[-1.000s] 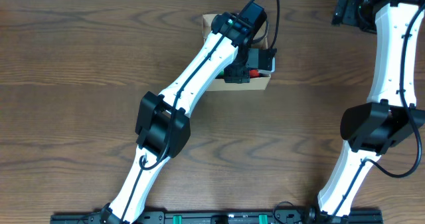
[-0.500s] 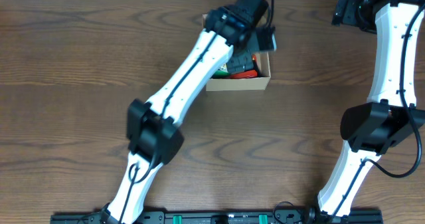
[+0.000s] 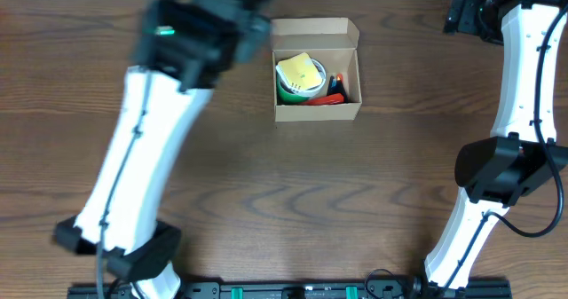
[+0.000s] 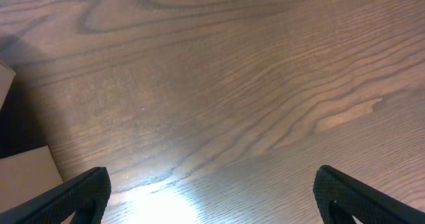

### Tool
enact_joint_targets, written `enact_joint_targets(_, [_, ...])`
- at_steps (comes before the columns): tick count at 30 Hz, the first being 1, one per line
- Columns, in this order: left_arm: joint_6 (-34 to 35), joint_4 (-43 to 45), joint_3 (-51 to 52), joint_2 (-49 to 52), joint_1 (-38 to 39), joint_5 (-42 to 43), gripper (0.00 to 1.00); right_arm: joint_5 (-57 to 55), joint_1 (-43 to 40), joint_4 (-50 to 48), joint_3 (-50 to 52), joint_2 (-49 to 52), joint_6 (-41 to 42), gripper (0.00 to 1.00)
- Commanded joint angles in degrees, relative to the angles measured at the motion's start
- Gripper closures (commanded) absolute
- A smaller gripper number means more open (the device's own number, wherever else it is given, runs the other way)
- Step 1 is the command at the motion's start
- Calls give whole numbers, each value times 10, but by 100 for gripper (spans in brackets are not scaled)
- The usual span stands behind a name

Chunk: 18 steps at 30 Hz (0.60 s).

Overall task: Pack container
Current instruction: 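Open the left gripper and withdraw it to the back left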

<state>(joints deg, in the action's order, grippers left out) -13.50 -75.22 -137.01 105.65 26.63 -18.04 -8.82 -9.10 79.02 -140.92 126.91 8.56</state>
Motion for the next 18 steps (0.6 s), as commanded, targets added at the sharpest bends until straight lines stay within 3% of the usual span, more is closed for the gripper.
enact_joint_targets(1, [144,-50,-8,-23,-60,14,38,-2,-5,1,2,-12,2,1])
enact_joint_targets(4, [168,-101,-8,-25,-110,77,41,-2,-5,1,2,-12,2,1])
enact_joint_targets(5, [169,-108,-8,-25,-122,96,49,-2,-5,1,2,-12,2,1])
enact_joint_targets(6, [170,-116,-8,-25,-134,122,47,-2,-5,1,2,-12,2,1])
enact_joint_targets(8, [170,-131,-8,-25,-147,158,39,0,-5,1,2,-12,2,1])
enact_joint_targets(10, [172,-147,-8,-24,-155,171,23,15,-4,1,2,-12,2,1])
enact_joint_targets(13, [173,-163,-8,-23,-155,165,15,89,-2,0,2,-12,2,1])
enact_joint_targets(14, [173,-165,-8,-22,-155,164,18,98,-1,0,2,-12,2,1])
enact_joint_targets(16, [173,-165,-7,-20,-155,164,44,111,-1,2,2,-12,11,1])
enact_joint_targets(18, [172,-163,-7,-18,-155,161,85,136,-1,-1,2,-12,34,1])
